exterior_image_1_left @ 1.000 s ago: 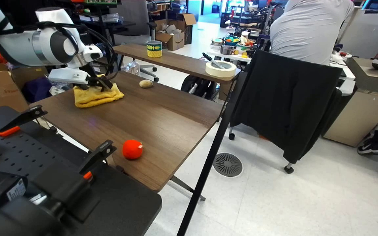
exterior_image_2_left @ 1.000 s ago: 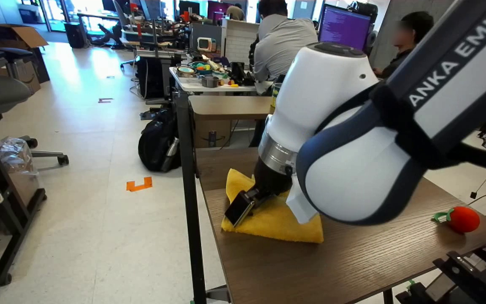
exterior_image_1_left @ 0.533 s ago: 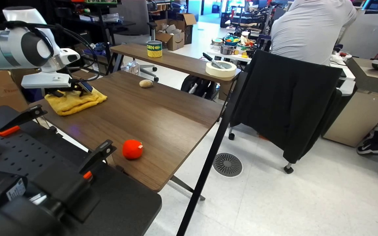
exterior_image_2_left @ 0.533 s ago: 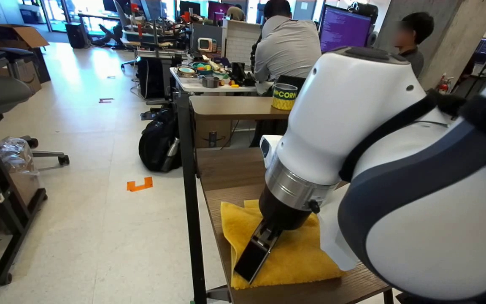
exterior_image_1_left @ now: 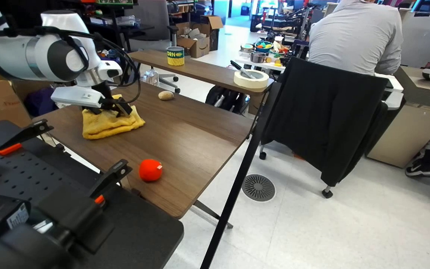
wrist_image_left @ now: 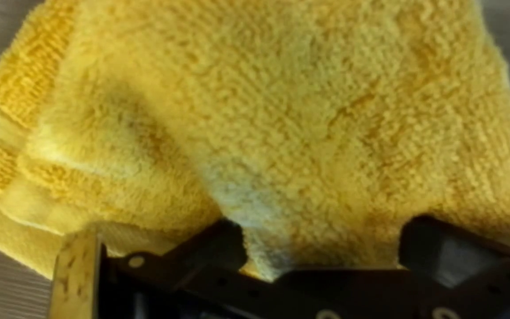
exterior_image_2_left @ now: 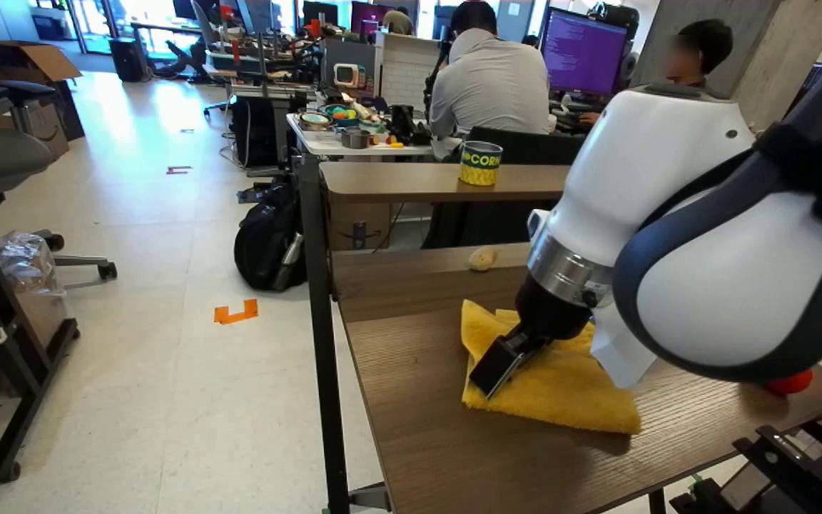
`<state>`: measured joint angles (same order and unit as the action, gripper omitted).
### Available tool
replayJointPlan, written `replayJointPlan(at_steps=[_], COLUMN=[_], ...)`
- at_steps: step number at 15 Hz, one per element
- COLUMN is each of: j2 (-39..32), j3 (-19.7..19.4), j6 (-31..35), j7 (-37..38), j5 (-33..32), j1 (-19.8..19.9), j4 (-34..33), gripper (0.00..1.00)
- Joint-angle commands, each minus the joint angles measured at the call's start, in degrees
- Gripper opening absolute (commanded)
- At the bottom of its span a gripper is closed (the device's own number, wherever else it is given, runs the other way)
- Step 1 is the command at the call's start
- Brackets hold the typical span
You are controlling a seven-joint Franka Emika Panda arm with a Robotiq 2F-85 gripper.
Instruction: Move the red object forward, then use the towel to clean the table
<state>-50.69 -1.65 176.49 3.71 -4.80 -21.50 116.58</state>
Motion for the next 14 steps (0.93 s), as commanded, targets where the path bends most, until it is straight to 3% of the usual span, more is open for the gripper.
replayJointPlan(at_steps=[1, 4, 8, 11, 14], j2=[-4.0, -4.0, -4.1, -2.9, -0.8], j3=[-0.2, -0.9, -4.8, -9.9, -12.4], j6=[-2.0, -4.4, -5.7, -1.1, 3.9], j7=[0.9, 3.6, 5.7, 5.5, 2.8], j5=[2.9, 5.5, 3.2, -0.3, -3.3], j1=[6.6, 8.2, 1.7, -5.8, -9.6], j4=[-2.1, -2.8, -1.7, 2.9, 8.3], gripper=[1.0, 1.0, 1.0, 1.0, 1.0])
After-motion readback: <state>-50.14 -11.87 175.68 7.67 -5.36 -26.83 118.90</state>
